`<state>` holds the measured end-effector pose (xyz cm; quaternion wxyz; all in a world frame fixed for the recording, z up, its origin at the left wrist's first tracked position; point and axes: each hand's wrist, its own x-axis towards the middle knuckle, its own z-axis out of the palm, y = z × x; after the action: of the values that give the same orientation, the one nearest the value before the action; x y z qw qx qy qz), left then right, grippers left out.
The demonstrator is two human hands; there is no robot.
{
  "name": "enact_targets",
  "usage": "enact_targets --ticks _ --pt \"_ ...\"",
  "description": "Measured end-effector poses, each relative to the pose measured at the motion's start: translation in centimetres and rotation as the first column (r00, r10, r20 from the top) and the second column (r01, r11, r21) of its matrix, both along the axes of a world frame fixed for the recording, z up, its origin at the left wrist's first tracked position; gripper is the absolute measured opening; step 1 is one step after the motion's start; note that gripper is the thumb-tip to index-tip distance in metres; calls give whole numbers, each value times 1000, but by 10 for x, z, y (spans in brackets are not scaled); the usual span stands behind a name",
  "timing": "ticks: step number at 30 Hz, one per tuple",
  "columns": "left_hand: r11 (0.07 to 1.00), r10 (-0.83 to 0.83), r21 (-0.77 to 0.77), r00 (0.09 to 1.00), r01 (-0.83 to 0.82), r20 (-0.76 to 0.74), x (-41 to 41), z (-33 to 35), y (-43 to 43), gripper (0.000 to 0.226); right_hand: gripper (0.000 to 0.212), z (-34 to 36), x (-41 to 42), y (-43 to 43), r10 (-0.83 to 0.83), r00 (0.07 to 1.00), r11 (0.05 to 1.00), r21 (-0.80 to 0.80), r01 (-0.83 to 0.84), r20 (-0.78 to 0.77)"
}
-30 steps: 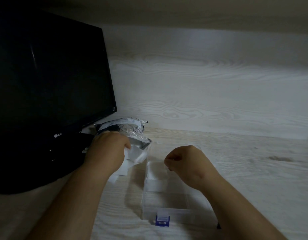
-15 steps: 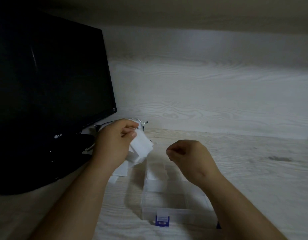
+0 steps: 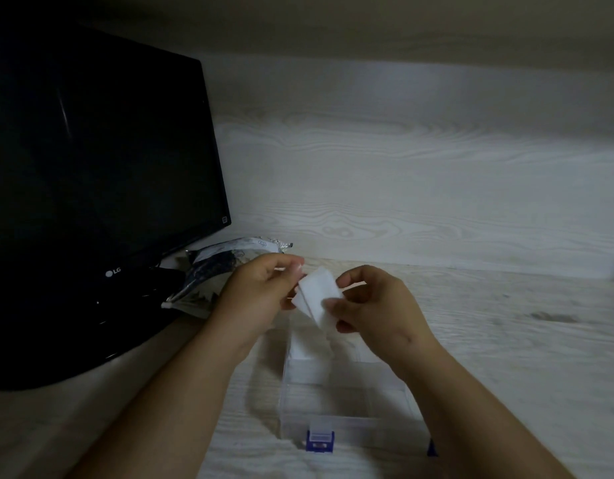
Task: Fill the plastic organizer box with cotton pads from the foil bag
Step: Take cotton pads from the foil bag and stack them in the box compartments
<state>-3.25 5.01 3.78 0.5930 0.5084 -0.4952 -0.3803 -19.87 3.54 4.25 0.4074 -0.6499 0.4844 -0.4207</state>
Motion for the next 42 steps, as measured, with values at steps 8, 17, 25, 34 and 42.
enact_targets --ticks 8,17,25,34,42 --pt "991 -124 49 992 125 -40 3 -5 -1 38 9 0 -1 -2 -32 987 998 67 22 160" --pt "994 -104 51 992 100 68 1 -6 -4 33 7 -2 -1 -3 -88 987 994 -48 95 131" --pt "996 -77 46 995 74 71 2 -5 -3 29 5 2 -6 -3 11 987 1000 -29 -7 157" --pt "993 -109 44 992 106 65 1 -5 -1 21 9 -4 -4 -6 -38 985 998 -56 29 -169" --pt "980 -101 156 987 121 -126 -1 -1 1 11 8 -4 -4 -5 -68 998 998 18 68 -2"
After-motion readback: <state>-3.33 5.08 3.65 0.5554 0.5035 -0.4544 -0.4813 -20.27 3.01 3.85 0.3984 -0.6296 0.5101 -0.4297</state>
